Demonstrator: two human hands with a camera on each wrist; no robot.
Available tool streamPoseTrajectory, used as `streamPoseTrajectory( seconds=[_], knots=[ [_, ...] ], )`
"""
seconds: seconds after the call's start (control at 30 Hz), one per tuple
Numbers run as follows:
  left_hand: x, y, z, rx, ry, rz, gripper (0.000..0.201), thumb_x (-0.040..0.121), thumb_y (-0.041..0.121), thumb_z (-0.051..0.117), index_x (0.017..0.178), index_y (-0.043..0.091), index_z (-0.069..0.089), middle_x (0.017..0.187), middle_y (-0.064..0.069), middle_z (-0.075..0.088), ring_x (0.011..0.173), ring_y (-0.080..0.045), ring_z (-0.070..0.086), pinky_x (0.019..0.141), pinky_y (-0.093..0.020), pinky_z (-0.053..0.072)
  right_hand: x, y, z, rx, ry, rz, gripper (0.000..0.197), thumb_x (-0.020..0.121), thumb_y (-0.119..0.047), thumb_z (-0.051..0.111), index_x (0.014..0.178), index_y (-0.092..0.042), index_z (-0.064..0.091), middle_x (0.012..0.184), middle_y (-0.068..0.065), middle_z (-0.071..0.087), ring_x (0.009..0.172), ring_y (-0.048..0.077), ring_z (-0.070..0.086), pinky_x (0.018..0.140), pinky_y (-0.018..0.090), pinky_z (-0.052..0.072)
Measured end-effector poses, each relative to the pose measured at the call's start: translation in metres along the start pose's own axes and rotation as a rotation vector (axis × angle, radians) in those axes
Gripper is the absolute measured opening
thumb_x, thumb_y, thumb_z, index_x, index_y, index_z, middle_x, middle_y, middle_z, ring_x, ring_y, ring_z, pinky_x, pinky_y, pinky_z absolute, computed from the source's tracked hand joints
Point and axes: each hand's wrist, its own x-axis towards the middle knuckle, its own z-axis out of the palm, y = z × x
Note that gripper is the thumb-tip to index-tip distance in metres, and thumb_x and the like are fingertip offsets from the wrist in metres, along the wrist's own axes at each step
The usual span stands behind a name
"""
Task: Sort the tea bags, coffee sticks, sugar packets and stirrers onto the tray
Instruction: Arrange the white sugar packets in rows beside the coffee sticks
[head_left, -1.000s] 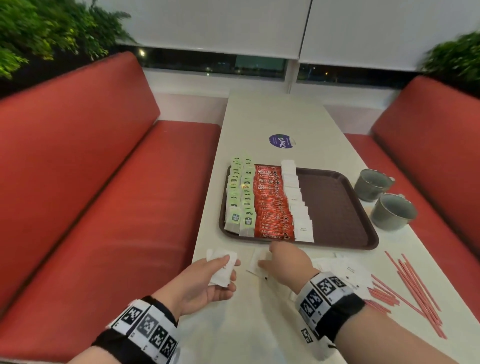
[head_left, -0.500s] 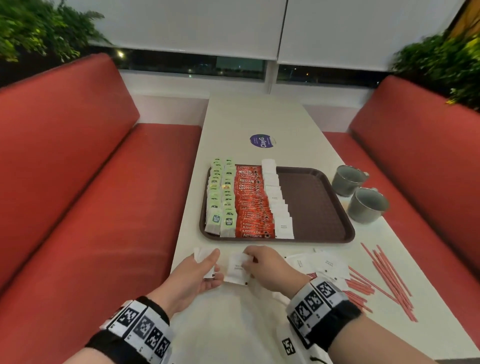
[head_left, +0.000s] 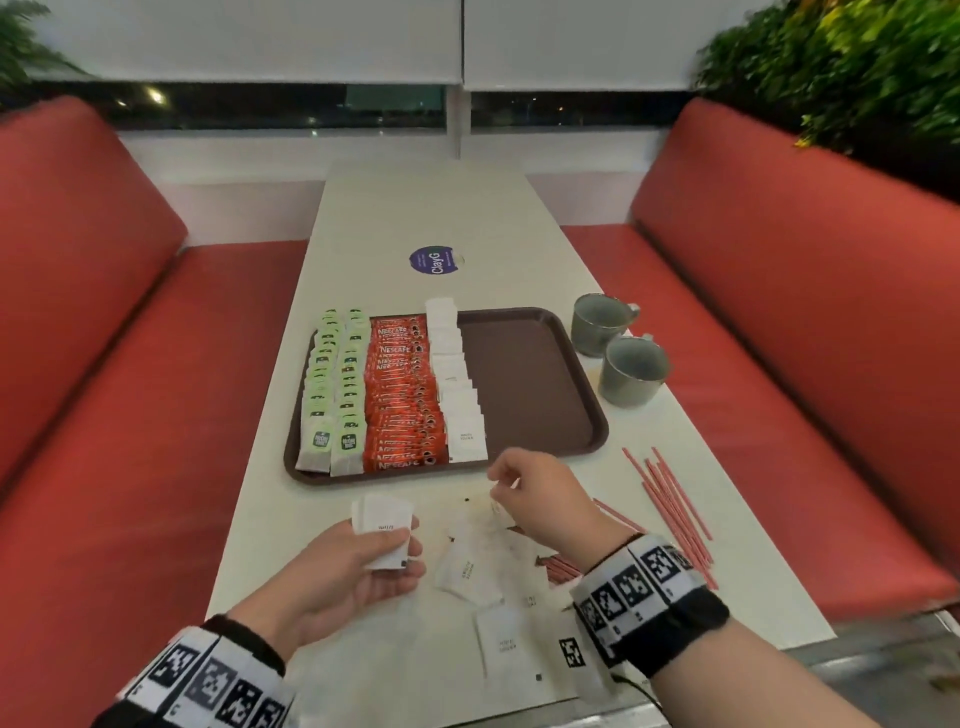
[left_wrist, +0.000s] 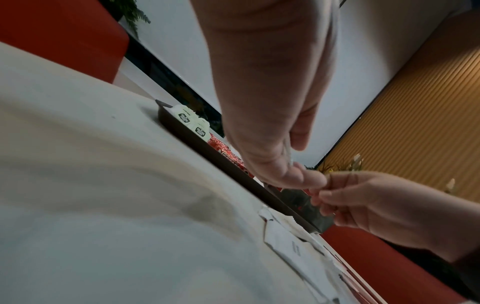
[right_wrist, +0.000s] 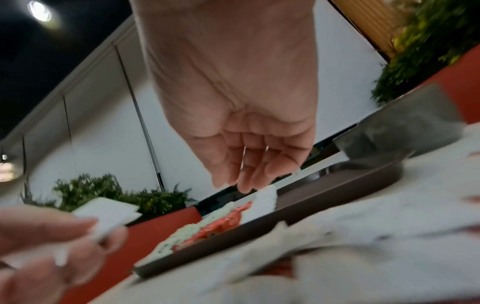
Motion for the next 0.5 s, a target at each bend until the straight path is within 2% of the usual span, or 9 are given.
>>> streamPoseTrajectory(
  seconds=[0.13,0.23,0.33,0.43,0.5],
  knots=[
    [-0.003,0.002,0.012,-0.032,0.085,0.026,0.016,0.091,0.009,0.058,0.105,0.000,0.060,0.074,-0.014,0.064,0.064,-0.025,0.063,0.060,-0.032,0.058,0.014,0.023,-0.012,-0.336,-0.144,-0.021,0.036,0.086,-0.030,0.063,0.120,-0.019,0.059,0.118,0.001,0.054,0.111,0.022,0.048,0.091,0.032,0.043],
    [-0.006,0.001,0.021,-0.029,0.124,0.050,0.016,0.090,0.010,0.059,0.103,-0.001,0.060,0.076,-0.013,0.064,0.066,-0.026,0.063,0.061,-0.032,0.058,0.022,0.019,-0.007,-0.537,-0.234,-0.054,0.048,0.083,-0.040,0.064,0.126,-0.019,0.054,0.120,0.003,0.050,0.112,0.025,0.043,0.090,0.036,0.042],
    [-0.007,0.001,0.028,-0.033,0.169,0.077,0.018,0.089,0.011,0.061,0.103,-0.001,0.060,0.078,-0.014,0.064,0.068,-0.026,0.063,0.066,-0.034,0.057,0.028,0.017,-0.003,-0.622,-0.289,-0.054,0.055,0.081,-0.041,0.066,0.130,-0.022,0.048,0.123,0.004,0.047,0.116,0.026,0.041,0.093,0.039,0.039],
    [-0.007,0.000,0.032,-0.053,0.203,0.103,0.017,0.089,0.011,0.061,0.101,-0.001,0.061,0.078,-0.013,0.064,0.068,-0.026,0.063,0.068,-0.035,0.057,0.030,0.013,-0.003,-0.648,-0.304,-0.074,0.050,0.081,-0.034,0.067,0.126,-0.022,0.049,0.122,0.004,0.048,0.117,0.027,0.041,0.099,0.043,0.034],
    [-0.005,-0.002,0.034,-0.055,0.218,0.118,0.017,0.089,0.011,0.062,0.100,-0.001,0.062,0.079,-0.013,0.064,0.068,-0.025,0.063,0.067,-0.034,0.057,0.029,0.010,-0.004,-0.608,-0.289,-0.100,0.035,0.081,-0.023,0.063,0.114,-0.023,0.052,0.115,0.002,0.049,0.112,0.025,0.041,0.096,0.042,0.032]
  ],
)
